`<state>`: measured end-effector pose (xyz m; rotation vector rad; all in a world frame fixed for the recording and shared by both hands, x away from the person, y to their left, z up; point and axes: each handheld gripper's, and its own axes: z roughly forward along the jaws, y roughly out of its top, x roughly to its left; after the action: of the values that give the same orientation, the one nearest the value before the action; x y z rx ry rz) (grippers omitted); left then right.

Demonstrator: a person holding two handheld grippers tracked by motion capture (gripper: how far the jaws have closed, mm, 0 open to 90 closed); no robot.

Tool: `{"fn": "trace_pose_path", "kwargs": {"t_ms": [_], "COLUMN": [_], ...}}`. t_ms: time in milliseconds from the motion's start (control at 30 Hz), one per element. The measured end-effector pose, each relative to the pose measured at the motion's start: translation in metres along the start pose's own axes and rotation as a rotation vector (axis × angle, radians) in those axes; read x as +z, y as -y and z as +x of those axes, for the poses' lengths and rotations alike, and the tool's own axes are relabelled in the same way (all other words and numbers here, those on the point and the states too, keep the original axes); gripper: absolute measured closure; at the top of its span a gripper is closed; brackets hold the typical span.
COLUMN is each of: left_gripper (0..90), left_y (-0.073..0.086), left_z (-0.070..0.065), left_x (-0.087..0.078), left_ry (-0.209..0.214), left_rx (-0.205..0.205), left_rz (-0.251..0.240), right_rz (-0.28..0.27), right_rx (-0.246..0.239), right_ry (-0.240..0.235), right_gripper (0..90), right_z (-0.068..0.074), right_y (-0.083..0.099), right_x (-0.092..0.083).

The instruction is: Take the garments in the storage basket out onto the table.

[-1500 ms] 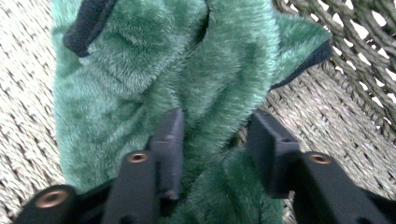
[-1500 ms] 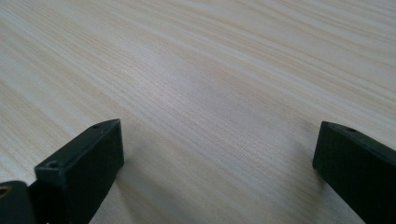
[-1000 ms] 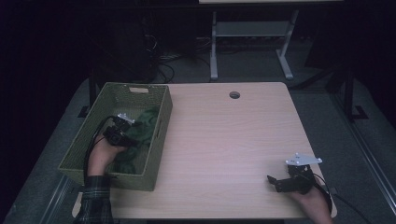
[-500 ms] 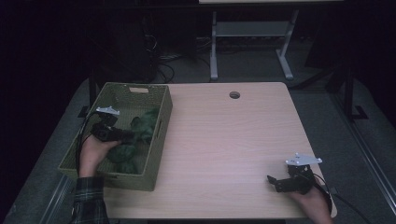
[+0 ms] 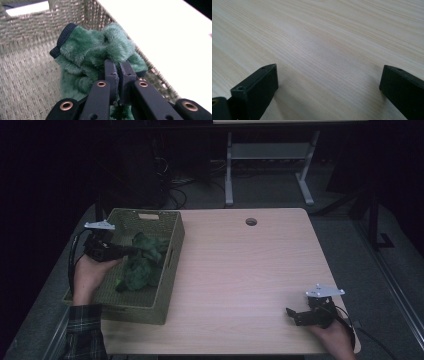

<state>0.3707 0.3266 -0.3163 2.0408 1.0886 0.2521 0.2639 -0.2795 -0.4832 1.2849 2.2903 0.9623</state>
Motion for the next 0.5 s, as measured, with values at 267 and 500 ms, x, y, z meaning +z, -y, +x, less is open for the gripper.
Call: {"fn": "trace_pose_path", "kwargs": {"t_ms": [267,500], "left_gripper": [86.7,86.7], "left_y": [-0.014,-0.030], "left_z": [-0.004,-0.012], "left_x": [-0.014,-0.032], "left_ry": [0.013,0.021], "left_rx": [0.012,0.034], "left_rz": [-0.028,-0.069], "right_rz": [0.000,0.000], "right_rx": [0.001,0.001], "right_ry": [0.000,0.000], "right_gripper": [1.4,1.4], "right_z": [0.000,0.000], "right_y": [0.000,0.000], "right_x": [0.000,0.000]}}
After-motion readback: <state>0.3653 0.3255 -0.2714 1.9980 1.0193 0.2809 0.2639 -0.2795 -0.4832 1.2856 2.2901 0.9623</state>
